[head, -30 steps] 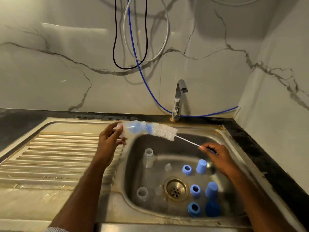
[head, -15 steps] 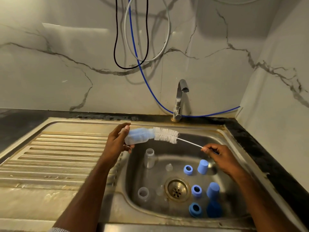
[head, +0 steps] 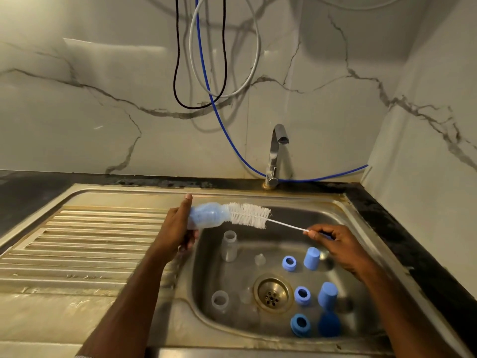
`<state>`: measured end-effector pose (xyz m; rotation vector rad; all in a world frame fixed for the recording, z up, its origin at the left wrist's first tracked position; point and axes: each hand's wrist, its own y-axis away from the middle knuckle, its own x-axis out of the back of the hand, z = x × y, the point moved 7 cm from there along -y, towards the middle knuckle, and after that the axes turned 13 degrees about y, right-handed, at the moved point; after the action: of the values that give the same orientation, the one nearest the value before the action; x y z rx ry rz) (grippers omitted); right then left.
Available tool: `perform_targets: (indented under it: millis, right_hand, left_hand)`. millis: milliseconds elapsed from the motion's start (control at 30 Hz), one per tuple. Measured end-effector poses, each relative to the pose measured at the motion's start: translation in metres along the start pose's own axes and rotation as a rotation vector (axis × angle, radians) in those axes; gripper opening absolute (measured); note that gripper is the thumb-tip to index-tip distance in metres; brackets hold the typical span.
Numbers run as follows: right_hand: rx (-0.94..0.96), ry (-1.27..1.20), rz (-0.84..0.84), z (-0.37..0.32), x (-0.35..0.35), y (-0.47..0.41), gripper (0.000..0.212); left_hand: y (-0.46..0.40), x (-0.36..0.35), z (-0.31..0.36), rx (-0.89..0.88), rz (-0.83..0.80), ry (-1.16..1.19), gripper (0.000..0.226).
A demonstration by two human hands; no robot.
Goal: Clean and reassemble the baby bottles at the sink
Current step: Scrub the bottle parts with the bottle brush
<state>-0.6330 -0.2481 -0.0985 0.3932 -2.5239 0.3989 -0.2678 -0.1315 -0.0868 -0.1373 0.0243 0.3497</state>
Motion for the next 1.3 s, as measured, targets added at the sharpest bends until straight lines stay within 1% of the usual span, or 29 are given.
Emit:
perform_targets:
  millis: [33, 67, 100, 167, 200, 233, 267, 333, 367, 400, 433, 500, 567, 600, 667, 700, 733, 800, 867, 1000, 1133, 1233, 1300]
  right_hand:
    - [-0.006, 0.002, -0.006, 0.000, 0.000, 0.000, 0.010]
    - [-0.010, 0.003, -0.010, 0.000, -0.001, 0.001, 0.009]
    - [-0.009, 0.005, -0.013, 0.000, -0.002, 0.001, 0.009]
    - [0.005, 0.023, -0.018, -0.001, -0.005, 0.000, 0.009]
    - [0.009, 0.030, -0.017, -0.002, -0.007, -0.001, 0.009]
    - [0.005, 0.031, -0.011, -0.001, -0.008, -0.002, 0.009]
    - [-0.005, 0.029, 0.001, 0.001, -0.008, -0.002, 0.009]
    - [-0.033, 0.024, 0.038, 0.005, -0.005, -0.004, 0.009]
    - [-0.045, 0.024, 0.058, 0.008, -0.002, -0.005, 0.009]
    - [-0.051, 0.028, 0.072, 0.010, -0.001, -0.005, 0.009]
    - [-0.055, 0.034, 0.078, 0.012, 0.000, -0.005, 0.009]
    - [-0.056, 0.036, 0.070, 0.012, -0.001, -0.004, 0.011]
    - [-0.047, 0.005, 0.052, 0.012, -0.001, -0.003, 0.013]
    - [-0.046, -0.018, 0.054, 0.012, 0.002, -0.002, 0.013]
    - [-0.058, -0.049, 0.093, 0.014, 0.010, -0.003, 0.015]
    - [-0.066, -0.045, 0.109, 0.015, 0.012, -0.004, 0.015]
    - [-0.071, -0.033, 0.108, 0.015, 0.010, -0.005, 0.016]
    - [-0.066, -0.007, 0.072, 0.012, -0.003, -0.006, 0.013]
    - [-0.055, 0.006, 0.074, 0.011, -0.007, -0.007, 0.010]
    - [-0.110, 0.003, 0.161, 0.023, 0.009, -0.009, 0.010]
    - [-0.064, 0.081, 0.131, 0.016, -0.010, -0.011, 0.011]
    - [-0.108, 0.078, 0.176, 0.027, 0.002, -0.015, 0.008]
    - [-0.116, 0.082, 0.164, 0.028, 0.002, -0.015, 0.010]
  left_hand:
    - [0.000, 0.001, -0.005, 0.062, 0.004, -0.039, 0.075]
    - [0.000, 0.002, -0.008, 0.082, 0.033, -0.066, 0.074]
    - [-0.001, 0.003, -0.007, 0.053, 0.079, -0.065, 0.067]
    - [-0.002, 0.005, 0.006, -0.105, 0.158, 0.029, 0.040]
    - [-0.002, 0.006, 0.015, -0.178, 0.170, 0.101, 0.032]
    - [-0.002, 0.009, 0.020, -0.223, 0.167, 0.169, 0.029]
    - [-0.002, 0.012, 0.022, -0.238, 0.145, 0.219, 0.030]
    - [-0.001, 0.009, 0.021, -0.221, 0.041, 0.279, 0.030]
    - [0.000, 0.004, 0.021, -0.211, -0.022, 0.282, 0.031]
    - [0.001, 0.000, 0.021, -0.209, -0.062, 0.252, 0.036]
    - [0.002, -0.004, 0.020, -0.214, -0.074, 0.202, 0.043]
    - [0.002, -0.009, 0.019, -0.207, -0.057, 0.139, 0.046]
    - [0.001, -0.007, 0.018, -0.172, -0.018, 0.201, 0.038]
    - [0.000, 0.000, 0.017, -0.156, 0.030, 0.245, 0.035]
    - [-0.002, 0.018, 0.013, -0.117, 0.149, 0.293, 0.042]
    - [-0.003, 0.024, 0.010, -0.089, 0.180, 0.296, 0.047]
    - [-0.004, 0.024, 0.006, -0.060, 0.182, 0.286, 0.049]
    - [-0.003, 0.013, -0.001, -0.033, 0.130, 0.249, 0.049]
    - [-0.002, 0.004, 0.002, -0.064, 0.108, 0.249, 0.047]
    - [-0.002, 0.017, 0.007, -0.075, 0.235, 0.334, 0.047]
    - [0.002, -0.002, 0.007, -0.113, 0.192, 0.244, 0.047]
    - [0.001, -0.003, 0.012, -0.152, 0.218, 0.198, 0.043]
    - [-0.001, -0.001, 0.014, -0.160, 0.232, 0.202, 0.040]
